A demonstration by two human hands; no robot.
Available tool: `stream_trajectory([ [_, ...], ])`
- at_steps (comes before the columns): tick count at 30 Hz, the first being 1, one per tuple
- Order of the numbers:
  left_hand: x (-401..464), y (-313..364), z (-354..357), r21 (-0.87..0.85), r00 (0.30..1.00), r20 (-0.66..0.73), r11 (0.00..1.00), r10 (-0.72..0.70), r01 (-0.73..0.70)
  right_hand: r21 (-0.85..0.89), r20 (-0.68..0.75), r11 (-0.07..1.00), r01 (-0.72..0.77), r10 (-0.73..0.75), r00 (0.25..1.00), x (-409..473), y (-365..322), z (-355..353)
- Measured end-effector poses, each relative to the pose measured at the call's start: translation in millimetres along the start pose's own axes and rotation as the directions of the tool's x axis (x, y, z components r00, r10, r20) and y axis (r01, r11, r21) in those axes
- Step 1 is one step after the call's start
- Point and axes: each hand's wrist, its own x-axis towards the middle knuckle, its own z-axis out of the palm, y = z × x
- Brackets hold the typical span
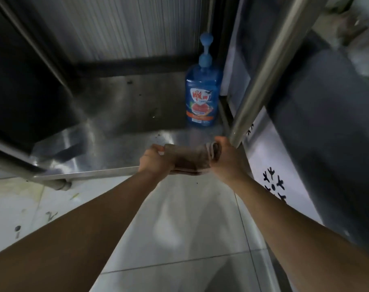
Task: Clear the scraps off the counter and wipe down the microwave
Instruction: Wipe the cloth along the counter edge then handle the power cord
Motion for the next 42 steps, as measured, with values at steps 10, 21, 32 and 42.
stream_trajectory([
  [10,102,-25,45,0.079,0.985,-0.146,0.994,0.089,-0.078,-0.056,-0.051,0.997,0.053,-0.056,0.997,85,37,60],
  [21,101,-39,55,0.69,0.943,0.197,0.646,0.269,-0.328,-0.431,0.184,0.9,0.072,0.009,0.983,85,53,81],
  [32,6,20,-12,0.728,0.943,0.304,0.605,0.136,-0.322,-0.52,0.338,0.851,0.067,0.133,0.932,5,-18,-3],
  [42,-123,115,-97,0.729,0.924,0.368,0.585,0.103,-0.356,-0.524,0.402,0.844,0.111,0.131,0.906,-76,-135,-118],
])
